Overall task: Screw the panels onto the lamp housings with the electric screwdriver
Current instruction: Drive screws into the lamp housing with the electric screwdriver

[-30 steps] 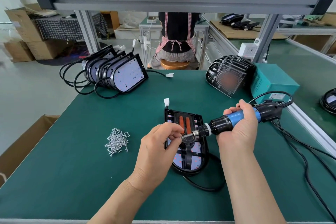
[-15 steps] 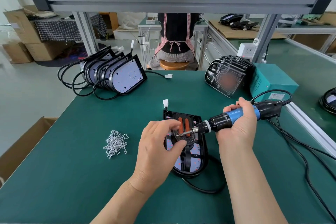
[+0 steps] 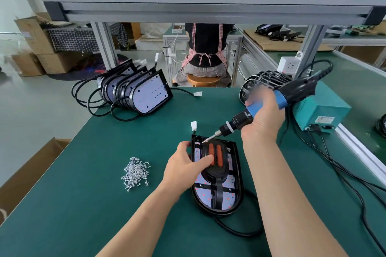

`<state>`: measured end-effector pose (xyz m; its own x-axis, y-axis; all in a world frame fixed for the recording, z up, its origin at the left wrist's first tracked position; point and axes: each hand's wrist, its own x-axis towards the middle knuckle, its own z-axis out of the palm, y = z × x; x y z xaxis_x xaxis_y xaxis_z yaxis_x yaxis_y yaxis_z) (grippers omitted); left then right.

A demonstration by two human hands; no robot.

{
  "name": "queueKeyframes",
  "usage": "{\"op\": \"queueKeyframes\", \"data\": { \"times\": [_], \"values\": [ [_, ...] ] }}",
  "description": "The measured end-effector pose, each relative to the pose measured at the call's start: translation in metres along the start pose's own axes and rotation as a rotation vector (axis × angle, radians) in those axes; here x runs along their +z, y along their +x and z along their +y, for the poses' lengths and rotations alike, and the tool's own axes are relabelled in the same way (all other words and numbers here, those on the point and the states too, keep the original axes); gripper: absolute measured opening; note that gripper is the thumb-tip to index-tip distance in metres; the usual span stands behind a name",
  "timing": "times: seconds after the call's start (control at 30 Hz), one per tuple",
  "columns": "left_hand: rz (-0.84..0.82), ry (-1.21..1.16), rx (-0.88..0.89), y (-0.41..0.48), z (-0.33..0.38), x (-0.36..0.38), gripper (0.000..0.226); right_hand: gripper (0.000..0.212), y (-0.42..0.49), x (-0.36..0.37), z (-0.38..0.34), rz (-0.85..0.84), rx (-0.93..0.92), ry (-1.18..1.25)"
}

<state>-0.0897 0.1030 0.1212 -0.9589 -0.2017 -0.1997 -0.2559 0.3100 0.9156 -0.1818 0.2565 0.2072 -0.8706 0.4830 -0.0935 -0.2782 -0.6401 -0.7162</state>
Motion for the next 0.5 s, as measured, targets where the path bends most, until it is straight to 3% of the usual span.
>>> {"op": "queueKeyframes", "data": {
  "times": [0.13,0.4,0.5],
  "values": [
    [-0.081,-0.036,-0.023,0.006,-0.002,-0.006,0.097,0.017,0.002,0.015,0.011,-0.074,-0.025,-0.039],
    [-0.112,-0.104,-0.028,0.015,-0.009,-0.003,0.071,0.018,0.005,0.032,0.019,-0.199,-0.051,-0.151],
    [-0.122,-0.133,-0.033,0.018,-0.011,-0.003,0.073,0.019,0.003,0.033,0.024,-0.23,-0.056,-0.18]
  ]
}}
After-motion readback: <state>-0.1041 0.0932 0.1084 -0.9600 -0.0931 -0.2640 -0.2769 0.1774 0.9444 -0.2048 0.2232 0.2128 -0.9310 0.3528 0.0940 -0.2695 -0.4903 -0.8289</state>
